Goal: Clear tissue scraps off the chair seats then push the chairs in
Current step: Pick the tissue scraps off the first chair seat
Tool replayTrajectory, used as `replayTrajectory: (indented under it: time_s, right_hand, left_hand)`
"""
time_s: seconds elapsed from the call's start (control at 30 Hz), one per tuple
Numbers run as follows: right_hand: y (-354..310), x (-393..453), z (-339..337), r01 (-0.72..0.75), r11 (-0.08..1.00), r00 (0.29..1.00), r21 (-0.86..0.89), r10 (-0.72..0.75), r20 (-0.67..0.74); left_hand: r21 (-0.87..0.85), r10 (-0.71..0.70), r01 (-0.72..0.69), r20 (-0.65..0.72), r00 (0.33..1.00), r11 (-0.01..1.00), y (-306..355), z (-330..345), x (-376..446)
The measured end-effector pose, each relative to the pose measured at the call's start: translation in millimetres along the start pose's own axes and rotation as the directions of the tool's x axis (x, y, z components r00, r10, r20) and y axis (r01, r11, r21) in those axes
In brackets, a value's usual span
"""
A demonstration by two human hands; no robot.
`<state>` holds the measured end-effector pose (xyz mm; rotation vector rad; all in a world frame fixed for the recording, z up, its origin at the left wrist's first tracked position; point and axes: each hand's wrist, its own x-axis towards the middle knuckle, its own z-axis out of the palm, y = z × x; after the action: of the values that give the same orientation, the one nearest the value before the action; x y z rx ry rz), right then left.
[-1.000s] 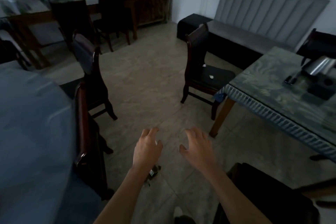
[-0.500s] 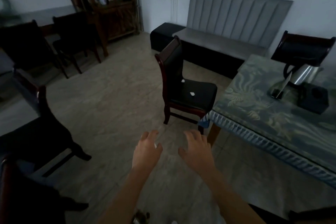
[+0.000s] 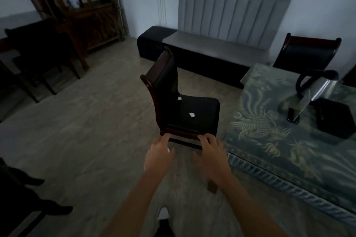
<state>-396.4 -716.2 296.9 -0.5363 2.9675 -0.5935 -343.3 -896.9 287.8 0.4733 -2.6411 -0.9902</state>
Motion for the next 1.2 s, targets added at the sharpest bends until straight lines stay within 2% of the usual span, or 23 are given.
replayTrajectory:
  time_s: [0.33,0.6,0.9,1.2]
  right_hand:
    - [-19.4,158.3,8.3,-0.121,0.993,0.992,0.010,0.121,-0.020]
    - [-17.9,243.6,6.5,-0.176,0.984,0.984,-0.001,0.176,-0.025]
    - [27.4,361.5,12.2,-0.188,0.982,0.982,0.009,0.188,-0.015]
    - [84.1,493.7,21.8,-0.208,0.977,0.977,0.051,0.206,0.056]
  left_hand:
    - [0.006,0.050,-0.052,0.119,0.992,0.999,-32.6,19.8,185.6]
    - [0.015,0.070,-0.074,0.160,0.985,0.997,-37.6,39.1,278.8]
    - [0.018,0.050,-0.055,0.220,0.974,0.998,-28.7,89.1,387.2]
    - [0.066,-0.075,0.060,0.251,0.965,0.996,-6.6,154.2,498.8]
